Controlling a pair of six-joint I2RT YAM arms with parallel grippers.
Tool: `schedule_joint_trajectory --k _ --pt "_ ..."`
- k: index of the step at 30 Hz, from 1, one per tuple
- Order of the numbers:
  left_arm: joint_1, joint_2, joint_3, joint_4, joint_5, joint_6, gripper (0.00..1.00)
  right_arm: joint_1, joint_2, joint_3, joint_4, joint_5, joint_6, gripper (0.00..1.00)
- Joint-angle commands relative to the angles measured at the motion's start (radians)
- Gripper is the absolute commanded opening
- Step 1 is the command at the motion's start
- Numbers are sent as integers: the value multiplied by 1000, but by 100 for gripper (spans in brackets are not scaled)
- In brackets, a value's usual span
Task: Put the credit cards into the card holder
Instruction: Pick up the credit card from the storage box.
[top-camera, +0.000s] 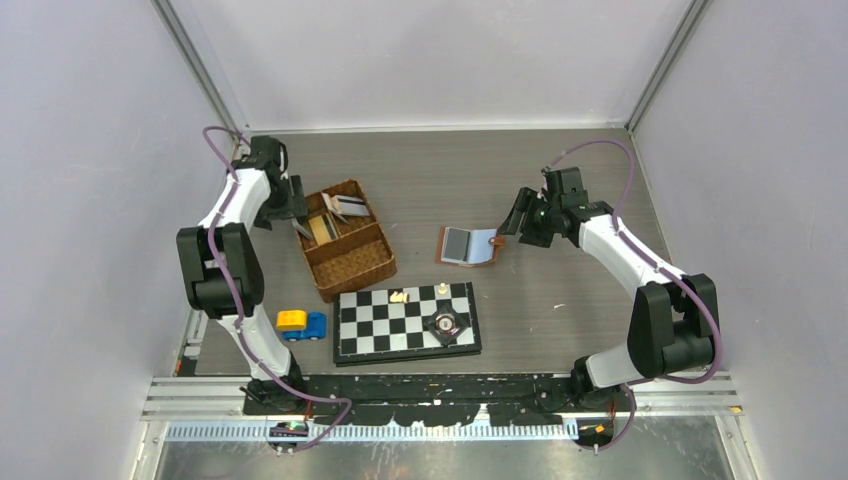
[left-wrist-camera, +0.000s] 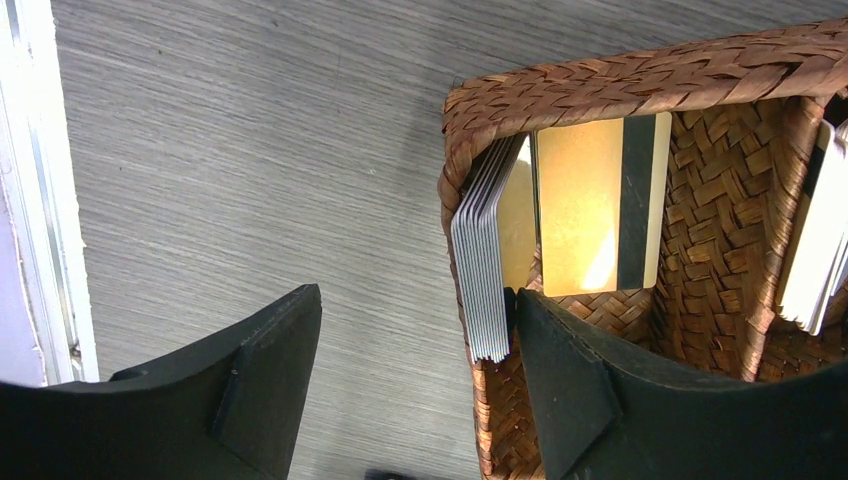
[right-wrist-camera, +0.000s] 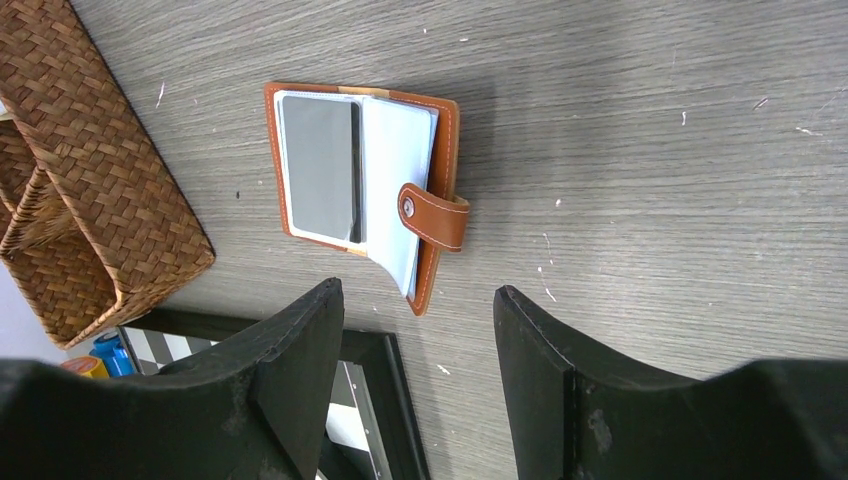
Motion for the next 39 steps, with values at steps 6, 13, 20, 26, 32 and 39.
schedule_joint_trajectory --k 6,13,20,26,32,39 --pt "16 -79 11 -24 -45 20 68 -6 -26 8 30 -16 -9 61" --pt "16 -103 7 -20 -40 16 63 -6 -19 8 30 -22 -6 61" --pt "16 -101 5 -19 -15 10 45 -6 -9 8 30 -32 -3 61" --pt "16 -93 -2 -12 21 1 40 -6 -6 6 30 -37 -4 61" --pt "16 -67 3 -15 38 -3 39 -5 -7 2 33 -39 -5 61" --pt "19 -33 9 -16 91 -23 31 -6 -7 0 37 -47 -4 60"
